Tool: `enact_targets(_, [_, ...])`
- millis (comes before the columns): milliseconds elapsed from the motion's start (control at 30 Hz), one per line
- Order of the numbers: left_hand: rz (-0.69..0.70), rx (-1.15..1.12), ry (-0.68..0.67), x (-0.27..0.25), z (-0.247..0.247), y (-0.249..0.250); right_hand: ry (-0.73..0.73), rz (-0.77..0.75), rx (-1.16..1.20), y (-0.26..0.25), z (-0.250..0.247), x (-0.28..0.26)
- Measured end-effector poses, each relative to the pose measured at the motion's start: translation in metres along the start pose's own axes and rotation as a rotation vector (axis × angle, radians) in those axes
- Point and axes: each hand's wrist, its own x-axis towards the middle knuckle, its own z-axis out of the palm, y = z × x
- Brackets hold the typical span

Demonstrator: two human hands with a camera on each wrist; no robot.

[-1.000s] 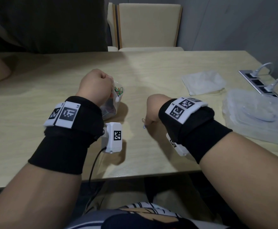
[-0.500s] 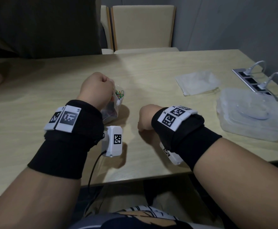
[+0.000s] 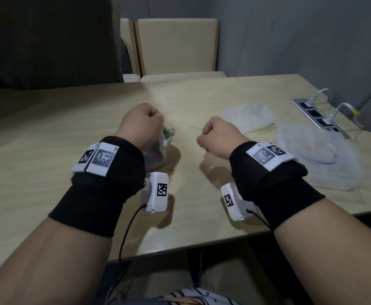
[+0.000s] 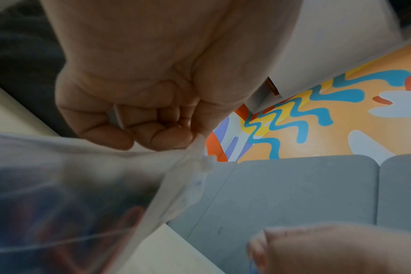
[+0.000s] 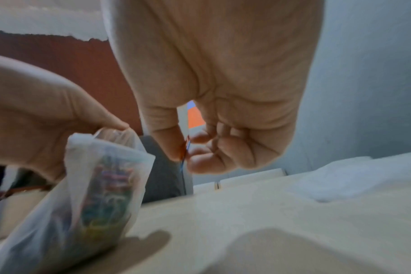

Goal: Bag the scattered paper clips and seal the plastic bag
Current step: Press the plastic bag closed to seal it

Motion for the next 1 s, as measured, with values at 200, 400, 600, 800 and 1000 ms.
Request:
enact_targets(200, [0.088,-0.079,-0.109,0.007,0.029,0.026,0.124,-0.070,0.202,-0.003,-0.027,-0.002])
enact_targets(400, [0.170,-0.115,-0.165,0.012,0.033,0.048,0.258,-0.178,0.229,-0.004,-0.042,-0.008])
enact_targets(600, [0.185,-0.115,-0.220,0.007,0.045,0.052,0.264,-0.233,0.120,-0.004,-0.048,-0.009])
enact_targets(800, [0.206,-0.118,-0.258,0.007,0.044,0.053,0.304,-0.256,-0.055,0.005,-0.053,-0.008])
enact_targets(1000, [0.279,-0.096,-0.356,0.008,0.033,0.061,0.085,-0.306,-0.014,0.020,-0.068,-0.019])
